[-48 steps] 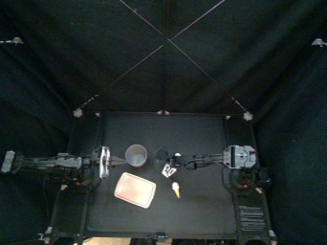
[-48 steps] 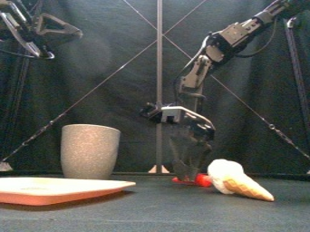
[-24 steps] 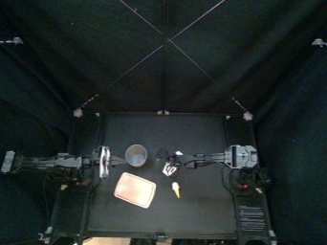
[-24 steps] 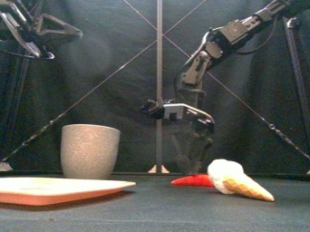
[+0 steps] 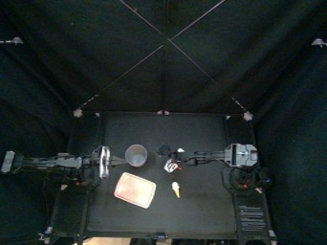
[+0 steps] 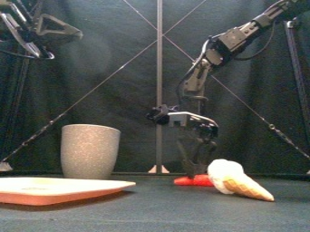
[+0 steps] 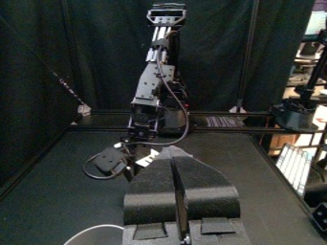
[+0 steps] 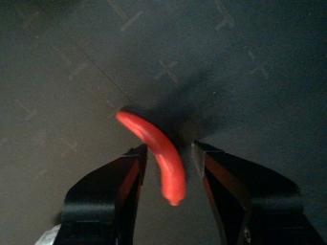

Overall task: Pick the red chile then place it in the grey bowl
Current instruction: Pick the red chile

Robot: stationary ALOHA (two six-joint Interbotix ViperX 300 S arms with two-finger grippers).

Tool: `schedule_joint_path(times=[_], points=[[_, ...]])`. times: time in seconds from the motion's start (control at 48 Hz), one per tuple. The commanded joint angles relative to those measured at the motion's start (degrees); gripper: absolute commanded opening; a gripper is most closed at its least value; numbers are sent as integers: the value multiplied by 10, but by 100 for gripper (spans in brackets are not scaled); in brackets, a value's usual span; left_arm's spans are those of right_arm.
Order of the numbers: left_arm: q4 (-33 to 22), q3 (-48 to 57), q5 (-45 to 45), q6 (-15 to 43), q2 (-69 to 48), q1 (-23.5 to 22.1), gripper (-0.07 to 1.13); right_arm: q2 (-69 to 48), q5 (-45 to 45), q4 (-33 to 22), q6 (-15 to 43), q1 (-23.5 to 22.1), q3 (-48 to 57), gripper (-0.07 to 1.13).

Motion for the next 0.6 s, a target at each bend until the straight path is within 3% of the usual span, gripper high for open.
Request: schedule_joint_path(times=[0.021, 0.333, 0.604], points=[[1, -7, -3, 0, 2, 2, -4, -12, -1, 3, 1, -2, -2, 81], [1, -7, -3, 1, 2, 2, -4, 1, -5, 3, 2, 2, 6, 76], [1, -7, -2, 1, 2, 4, -4, -4, -8, -11, -4, 0, -46, 46]])
